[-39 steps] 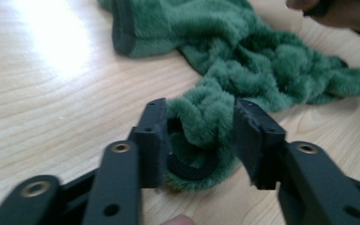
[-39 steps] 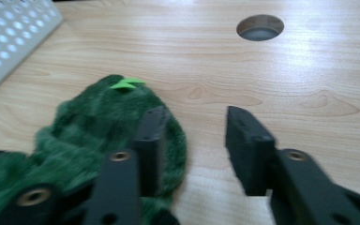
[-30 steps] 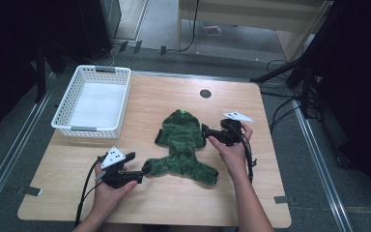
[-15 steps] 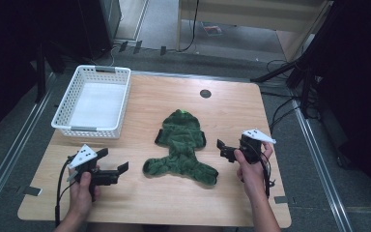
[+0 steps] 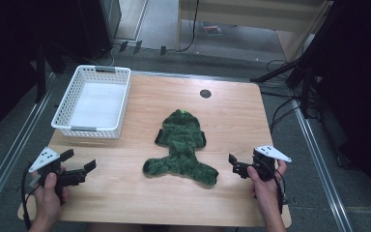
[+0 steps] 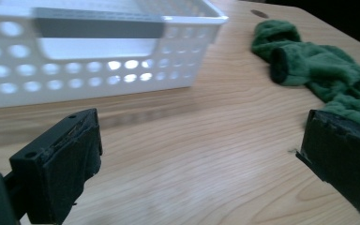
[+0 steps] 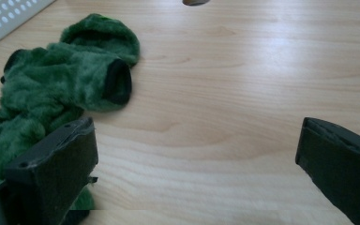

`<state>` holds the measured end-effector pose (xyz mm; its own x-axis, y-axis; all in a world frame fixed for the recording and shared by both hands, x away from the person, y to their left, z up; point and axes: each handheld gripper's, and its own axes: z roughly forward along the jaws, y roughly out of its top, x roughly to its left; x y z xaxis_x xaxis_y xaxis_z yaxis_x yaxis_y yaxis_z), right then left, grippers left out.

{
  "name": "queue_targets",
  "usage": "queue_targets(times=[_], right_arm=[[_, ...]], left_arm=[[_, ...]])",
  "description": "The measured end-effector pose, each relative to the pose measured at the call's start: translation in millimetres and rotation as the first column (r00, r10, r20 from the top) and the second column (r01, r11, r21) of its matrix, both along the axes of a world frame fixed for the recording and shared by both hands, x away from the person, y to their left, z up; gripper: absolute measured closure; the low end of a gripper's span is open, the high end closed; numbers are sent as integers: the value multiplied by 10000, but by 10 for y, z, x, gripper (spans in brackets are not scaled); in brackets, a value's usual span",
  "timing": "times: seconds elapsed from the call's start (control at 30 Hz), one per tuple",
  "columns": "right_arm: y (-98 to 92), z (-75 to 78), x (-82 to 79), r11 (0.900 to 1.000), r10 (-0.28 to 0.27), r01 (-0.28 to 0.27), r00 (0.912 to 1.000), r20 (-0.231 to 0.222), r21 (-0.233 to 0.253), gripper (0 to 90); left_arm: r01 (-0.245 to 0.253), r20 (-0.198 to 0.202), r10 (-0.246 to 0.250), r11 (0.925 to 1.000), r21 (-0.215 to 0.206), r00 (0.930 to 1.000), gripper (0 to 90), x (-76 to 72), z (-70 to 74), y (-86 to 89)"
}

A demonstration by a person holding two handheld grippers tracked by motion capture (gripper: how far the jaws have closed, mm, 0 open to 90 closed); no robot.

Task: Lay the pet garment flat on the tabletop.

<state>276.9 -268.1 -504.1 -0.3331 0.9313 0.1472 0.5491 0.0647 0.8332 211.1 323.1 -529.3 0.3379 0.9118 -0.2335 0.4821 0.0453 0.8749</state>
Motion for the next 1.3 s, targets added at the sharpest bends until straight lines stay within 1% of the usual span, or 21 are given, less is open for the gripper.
queue_targets(times=[0.07, 0.17, 0.2, 0.3, 0.37, 0.53, 0.57, 0.63, 0.67, 0.73, 0.8, 0.87, 0.9, 0.93, 1.03, 1.07, 1.1, 1.13, 1.17, 1.23, 1.3], right_arm=[[-57, -17, -54, 9999, -103, 103, 9999, -45, 46, 0], [-137, -31, -106, 9999, -154, 154, 9998, -85, -10, 0], [-169, -35, -123, 9999, -168, 169, 9998, -73, 32, 0], [-261, -52, -186, 9998, -208, 208, 9998, -10, -79, 0], [-320, -80, -236, 9996, -279, 278, 9996, -62, -111, 0], [-512, -191, -361, 9986, -519, 521, 9985, -177, 62, 0], [-550, -215, -386, 9982, -594, 595, 9981, -171, 38, 0], [-620, -256, -440, 9975, -706, 705, 9970, -317, -33, 0], [-656, -276, -465, 9972, -737, 733, 9968, -320, -151, 0], [-725, -303, -519, 9964, -836, 829, 9955, -443, -174, 0], [-794, -319, -571, 9953, -960, 952, 9944, -444, -202, 0], [-855, -334, -616, 9943, -1054, 1047, 9936, -414, -202, 0], [-877, -346, -634, 9934, -1138, 1133, 9928, -371, -152, 0], [-895, -360, -653, 9927, -1200, 1196, 9921, -379, -124, 0], [-897, -420, -700, 9915, -1302, 1304, 9904, -459, 21, 0], [-884, -423, -714, 9910, -1339, 1337, 9904, -330, -75, 0], [-876, -417, -729, 9913, -1317, 1317, 9912, -141, -41, 0], [-872, -415, -739, 9914, -1303, 1305, 9914, -123, 130, 0], [-867, -421, -743, 9910, -1327, 1328, 9911, -114, 144, 0], [-860, -427, -753, 9895, -1444, 1444, 9895, 60, 64, 0], [-849, -435, -760, 9886, -1504, 1504, 9886, 101, -37, 0]], left_arm=[[-135, -4, 135, 9999, 28, 9999, 0, -23, -7, 69], [-372, -30, 372, 9990, 242, 9993, 0, -69, -24, 179], [-406, -53, 408, 9987, 294, 9992, 0, -86, -32, 215], [-615, -107, 619, 9975, 353, 9980, 0, -137, -61, 322], [-751, -185, 759, 9964, 392, 9969, 0, -171, -81, 396], [-1104, -279, 1118, 9928, 459, 9933, 0, -245, -110, 564], [-1207, -286, 1223, 9914, 498, 9921, 0, -256, -115, 597], [-1428, -250, 1443, 9883, 540, 9892, 0, -279, -124, 678], [-1544, -257, 1560, 9864, 561, 9874, 0, -290, -130, 723], [-1800, -263, 1811, 9828, 407, 9831, 0, -312, -142, 809], [-1936, -284, 1947, 9805, 349, 9805, 0, -332, -156, 874], [-1991, -367, 2002, 9795, 312, 9791, 0, -349, -173, 905], [-1965, -376, 1974, 9802, 257, 9796, 0, -350, -187, 903], [-1914, -450, 1926, 9810, 308, 9802, 0, -351, -194, 897], [-1806, -470, 1828, 9824, 482, 9820, 0, -331, -208, 849], [-1761, -471, 1786, 9830, 527, 9828, 0, -326, -212, 846], [-1760, -492, 1785, 9830, 516, 9827, 0, -321, -216, 848], [-1770, -500, 1793, 9831, 460, 9825, 0, -317, -221, 853], [-1749, -546, 1768, 9838, 387, 9827, 0, -314, -224, 864], [-1723, -610, 1737, 9847, 269, 9829, 0, -308, -232, 878], [-1672, -660, 1686, 9856, 252, 9835, 0, -298, -239, 879]])
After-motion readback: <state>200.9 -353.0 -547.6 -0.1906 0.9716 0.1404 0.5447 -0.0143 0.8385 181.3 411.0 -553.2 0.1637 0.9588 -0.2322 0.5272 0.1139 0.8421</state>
